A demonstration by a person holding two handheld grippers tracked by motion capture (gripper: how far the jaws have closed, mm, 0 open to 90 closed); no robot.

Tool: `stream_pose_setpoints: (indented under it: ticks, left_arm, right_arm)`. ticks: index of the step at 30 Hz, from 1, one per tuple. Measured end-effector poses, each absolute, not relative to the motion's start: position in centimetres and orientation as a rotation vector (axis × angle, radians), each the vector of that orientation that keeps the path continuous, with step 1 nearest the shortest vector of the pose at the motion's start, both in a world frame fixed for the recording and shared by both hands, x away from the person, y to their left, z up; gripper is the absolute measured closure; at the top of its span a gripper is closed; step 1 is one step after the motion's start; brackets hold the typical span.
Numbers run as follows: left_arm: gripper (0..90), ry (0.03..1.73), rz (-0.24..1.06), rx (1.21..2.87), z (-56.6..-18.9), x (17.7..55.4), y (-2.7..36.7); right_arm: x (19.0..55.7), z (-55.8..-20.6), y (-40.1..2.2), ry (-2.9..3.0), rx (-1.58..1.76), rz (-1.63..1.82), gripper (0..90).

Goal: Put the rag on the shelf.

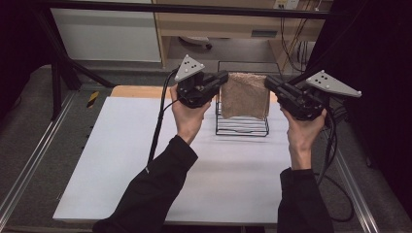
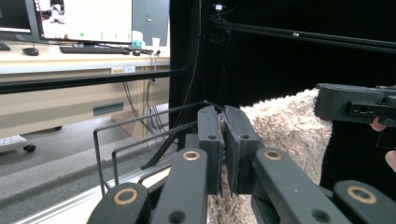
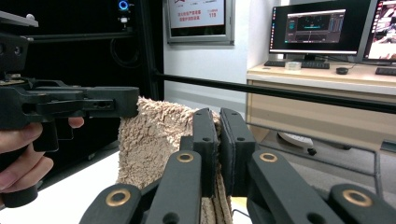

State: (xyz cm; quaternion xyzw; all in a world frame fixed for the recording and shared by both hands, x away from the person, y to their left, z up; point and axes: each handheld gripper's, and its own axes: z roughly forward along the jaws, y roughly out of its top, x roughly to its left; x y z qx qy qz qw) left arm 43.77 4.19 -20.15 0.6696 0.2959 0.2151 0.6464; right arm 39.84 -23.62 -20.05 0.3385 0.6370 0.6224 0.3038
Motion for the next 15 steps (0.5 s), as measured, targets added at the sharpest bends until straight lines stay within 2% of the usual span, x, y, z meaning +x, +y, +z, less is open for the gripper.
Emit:
stream_pose_setpoints:
  ticks: [15]
  left_arm:
    - [85.2, 0.659, 0.491, 1.503, -17.7, 45.1, 3.0]
  right_arm:
    - [40.7, -17.5, -24.5, 1.631, 0.884, 1.643, 85.9]
